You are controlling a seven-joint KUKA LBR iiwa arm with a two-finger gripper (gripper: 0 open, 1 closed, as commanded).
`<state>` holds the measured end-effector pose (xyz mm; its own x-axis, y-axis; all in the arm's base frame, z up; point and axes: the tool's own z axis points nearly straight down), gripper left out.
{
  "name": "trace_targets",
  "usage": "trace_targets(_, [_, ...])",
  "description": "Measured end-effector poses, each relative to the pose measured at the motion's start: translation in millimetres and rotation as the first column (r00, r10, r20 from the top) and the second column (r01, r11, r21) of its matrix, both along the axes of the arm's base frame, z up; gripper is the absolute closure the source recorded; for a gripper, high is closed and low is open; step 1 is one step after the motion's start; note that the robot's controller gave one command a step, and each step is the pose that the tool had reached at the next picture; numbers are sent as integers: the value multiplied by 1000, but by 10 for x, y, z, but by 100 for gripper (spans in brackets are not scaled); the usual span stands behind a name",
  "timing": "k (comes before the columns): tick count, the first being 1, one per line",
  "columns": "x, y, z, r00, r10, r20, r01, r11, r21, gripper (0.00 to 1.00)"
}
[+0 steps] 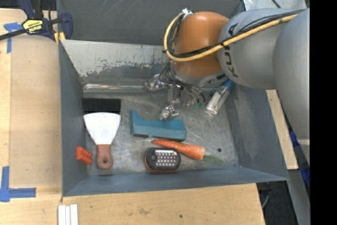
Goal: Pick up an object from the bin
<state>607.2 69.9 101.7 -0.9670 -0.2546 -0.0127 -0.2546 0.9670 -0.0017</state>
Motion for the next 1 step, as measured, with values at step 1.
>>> trace_targets(1, [1,0,2,1000,0,0,0,1000,0,0])
